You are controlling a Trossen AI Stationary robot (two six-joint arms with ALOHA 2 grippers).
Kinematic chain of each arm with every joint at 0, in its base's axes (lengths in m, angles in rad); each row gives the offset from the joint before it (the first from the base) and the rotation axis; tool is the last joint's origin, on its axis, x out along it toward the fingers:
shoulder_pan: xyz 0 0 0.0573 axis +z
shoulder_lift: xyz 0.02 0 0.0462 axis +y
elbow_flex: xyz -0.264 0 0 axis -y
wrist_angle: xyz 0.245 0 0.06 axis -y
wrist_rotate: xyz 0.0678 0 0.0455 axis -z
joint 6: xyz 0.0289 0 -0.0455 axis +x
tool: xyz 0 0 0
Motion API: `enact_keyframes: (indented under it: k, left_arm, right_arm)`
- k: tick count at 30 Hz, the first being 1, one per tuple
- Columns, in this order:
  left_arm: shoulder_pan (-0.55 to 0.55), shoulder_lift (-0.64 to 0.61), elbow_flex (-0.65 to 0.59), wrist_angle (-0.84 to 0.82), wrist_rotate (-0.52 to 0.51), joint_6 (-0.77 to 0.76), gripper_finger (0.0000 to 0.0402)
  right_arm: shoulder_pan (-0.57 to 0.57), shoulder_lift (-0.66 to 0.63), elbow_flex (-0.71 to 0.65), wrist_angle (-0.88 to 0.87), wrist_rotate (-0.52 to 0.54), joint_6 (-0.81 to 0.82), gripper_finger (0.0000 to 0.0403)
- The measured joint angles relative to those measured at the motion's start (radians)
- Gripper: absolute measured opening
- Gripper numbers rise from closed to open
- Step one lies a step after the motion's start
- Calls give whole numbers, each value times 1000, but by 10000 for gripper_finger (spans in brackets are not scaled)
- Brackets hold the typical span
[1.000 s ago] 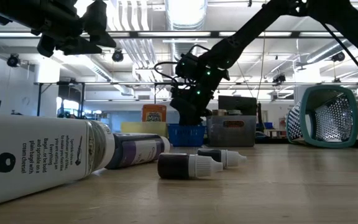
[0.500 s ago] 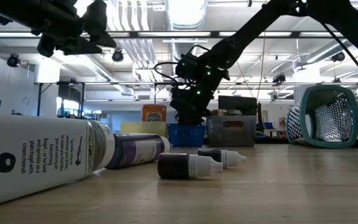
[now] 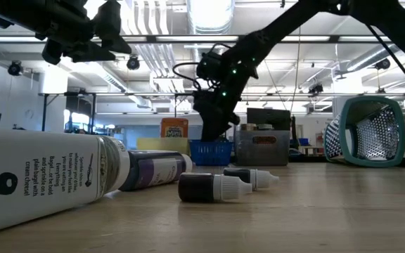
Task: Pick & Place Kitchen Items
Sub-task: Move the large purple food coloring bottle to the middle right of the table
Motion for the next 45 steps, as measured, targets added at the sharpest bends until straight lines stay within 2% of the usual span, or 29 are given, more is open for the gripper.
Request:
enact_keyframes:
  k: [15, 25, 31, 36, 41, 45]
  left_arm:
    - [0, 0, 0, -15, 9, 0, 243]
    - [-1, 0, 0, -15, 31, 0, 243]
    - [-8, 0, 0, -15, 31, 2, 243]
    - [-9, 0, 0, -15, 31, 14, 243]
    - [-13, 0, 0, -15, 36, 14, 243]
    - [-18, 0, 0, -15, 42, 12, 243]
  right_arm:
    - [64, -2, 252, -369, 4, -63, 94]
    - [129, -3, 372, -615, 4, -70, 40]
    - [184, -33, 366, -721, 4, -70, 13]
    - [241, -76, 346, -753, 13, -50, 11]
    - [310, -152, 302, -747, 47, -15, 9]
    - [379, -238, 235, -740, 120, 44, 9]
